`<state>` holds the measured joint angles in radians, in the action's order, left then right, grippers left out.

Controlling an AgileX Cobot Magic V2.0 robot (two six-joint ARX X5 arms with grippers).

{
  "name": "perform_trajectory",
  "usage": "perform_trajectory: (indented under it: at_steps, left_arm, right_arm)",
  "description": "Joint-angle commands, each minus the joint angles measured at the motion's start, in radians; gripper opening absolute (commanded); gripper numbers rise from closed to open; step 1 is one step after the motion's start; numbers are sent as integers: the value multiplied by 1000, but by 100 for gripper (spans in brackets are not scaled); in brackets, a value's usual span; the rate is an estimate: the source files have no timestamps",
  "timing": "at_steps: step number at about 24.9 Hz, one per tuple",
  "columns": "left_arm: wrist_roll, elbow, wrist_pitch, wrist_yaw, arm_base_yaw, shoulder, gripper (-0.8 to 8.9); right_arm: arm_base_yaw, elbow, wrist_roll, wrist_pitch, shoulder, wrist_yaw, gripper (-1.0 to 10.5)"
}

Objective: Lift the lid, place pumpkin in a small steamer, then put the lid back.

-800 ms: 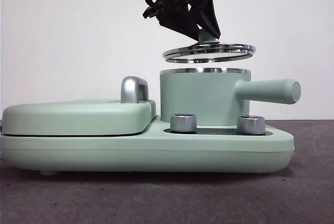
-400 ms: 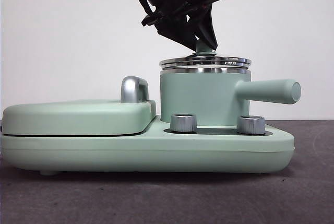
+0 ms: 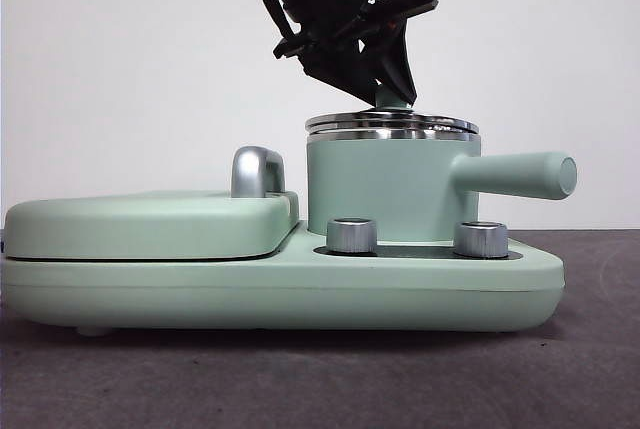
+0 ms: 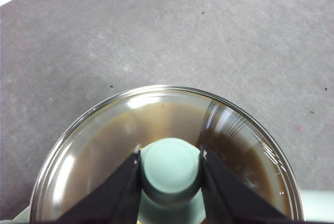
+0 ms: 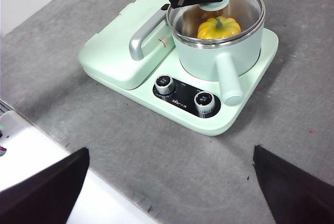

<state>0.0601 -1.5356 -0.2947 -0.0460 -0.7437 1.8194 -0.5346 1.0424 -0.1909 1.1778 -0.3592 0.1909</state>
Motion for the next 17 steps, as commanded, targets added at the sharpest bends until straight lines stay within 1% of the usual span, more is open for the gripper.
perform_trajectory:
  at_steps: [1,5,7,10,13,17]
  left_arm:
    - [10,-26,2,2,-6,42,14]
    - [13,-26,12,2,-6,52,14]
    - [31,-26,45,2,-6,51,14]
    - [36,-26,75,1,-6,51,14]
    - [36,-26,74,-37,-6,52,14]
    - [36,-26,31,-36,-6,51,14]
  right_arm:
    - [-6,11,-12,-8,2,3,496]
    - [-6,11,-12,-11,2,0,495]
    - [-6,11,-12,-11,2,0,495]
    - [-6,11,-19,-11,2,0,495]
    - [-6,11,-21,-11,2,0,495]
    - [-6,11,-27,-11,2,0,495]
